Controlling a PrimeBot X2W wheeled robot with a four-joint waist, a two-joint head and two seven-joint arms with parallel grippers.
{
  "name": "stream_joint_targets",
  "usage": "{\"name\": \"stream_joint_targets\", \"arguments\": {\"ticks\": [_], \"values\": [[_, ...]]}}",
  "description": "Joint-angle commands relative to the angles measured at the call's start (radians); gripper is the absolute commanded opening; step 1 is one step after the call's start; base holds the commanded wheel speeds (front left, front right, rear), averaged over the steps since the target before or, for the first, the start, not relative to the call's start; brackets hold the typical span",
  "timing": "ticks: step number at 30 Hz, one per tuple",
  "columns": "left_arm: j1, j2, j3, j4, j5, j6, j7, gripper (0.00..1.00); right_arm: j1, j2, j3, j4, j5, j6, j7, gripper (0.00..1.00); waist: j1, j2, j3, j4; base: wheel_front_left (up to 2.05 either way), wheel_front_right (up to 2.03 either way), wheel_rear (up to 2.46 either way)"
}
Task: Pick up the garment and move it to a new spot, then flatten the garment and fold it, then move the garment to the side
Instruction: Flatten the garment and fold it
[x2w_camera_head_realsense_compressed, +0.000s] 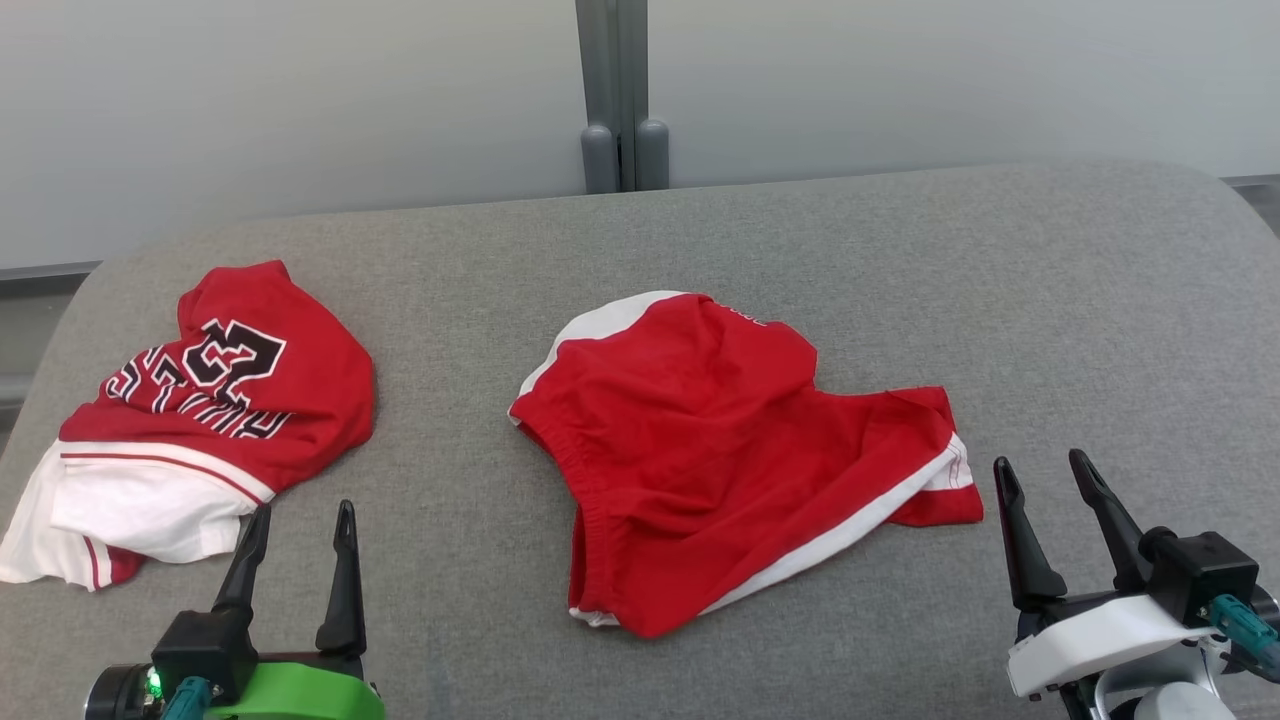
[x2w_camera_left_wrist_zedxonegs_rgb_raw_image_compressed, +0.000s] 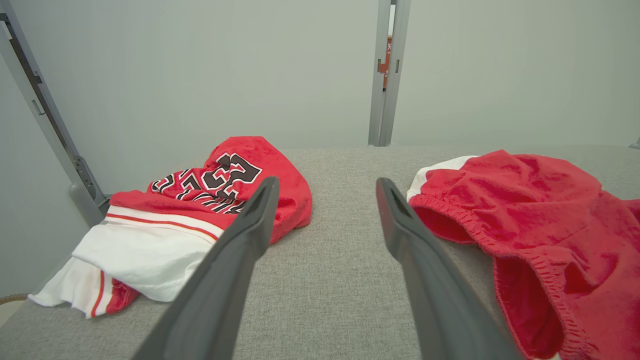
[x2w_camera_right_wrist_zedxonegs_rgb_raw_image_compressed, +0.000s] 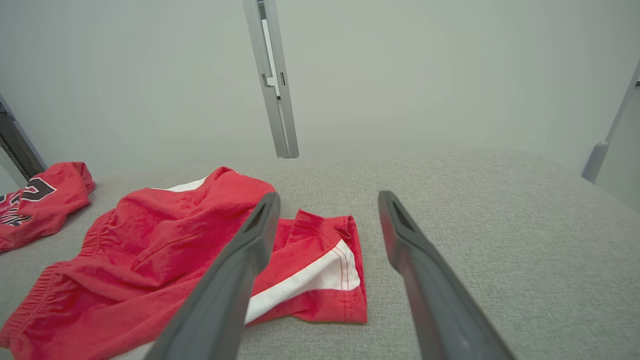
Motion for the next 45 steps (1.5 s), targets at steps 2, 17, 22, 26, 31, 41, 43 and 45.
{"name": "stream_joint_targets", "arguments": {"ticks": [2,17,22,26,31,41,43,45], "values": [[0.017,0.008,0.002,-0.003,0.002,0.003,0.0,1.0,0.023,0.004,-0.003,-0.014,-0.012,0.0,-0.003,1.0,0.0,0.0,-0.003,0.002,0.0,0.0,0.0],[0.036,0.023,-0.003,-0.025,-0.003,0.019,0.013,1.0,0.037,0.006,0.015,-0.028,-0.043,0.0,-0.003,1.0,0.0,0.0,-0.013,0.016,0.0,0.0,0.0],[0.039,0.028,-0.004,-0.037,-0.008,0.025,0.025,1.0,0.039,0.008,0.018,-0.018,-0.044,0.0,-0.003,1.0,0.0,0.0,-0.014,0.016,0.0,0.0,0.0],[0.047,0.03,-0.006,-0.047,-0.012,0.028,0.034,1.0,0.04,0.009,0.018,-0.014,-0.046,0.0,-0.003,1.0,0.0,0.0,-0.016,0.015,0.0,0.0,0.0],[0.047,0.034,-0.009,-0.057,-0.021,0.029,0.04,1.0,0.036,0.008,0.021,-0.011,-0.047,0.0,-0.003,1.0,0.0,0.0,-0.014,0.014,0.0,0.0,0.0],[0.014,0.048,-0.14,-0.005,-0.028,-0.006,0.056,1.0,-0.032,-0.051,0.042,0.075,-0.041,0.0,0.004,1.0,0.0,0.0,0.024,0.007,0.0,0.0,0.0],[0.001,0.053,-0.187,0.02,-0.031,-0.009,0.057,1.0,-0.057,-0.072,0.052,0.115,-0.037,0.0,0.007,1.0,0.0,0.0,0.039,0.006,0.0,0.0,0.0],[-0.017,0.059,-0.235,0.05,-0.039,-0.013,0.053,1.0,-0.088,-0.092,0.063,0.16,-0.033,0.0,0.008,1.0,0.0,0.0,0.054,0.004,0.0,0.0,0.0]]}}
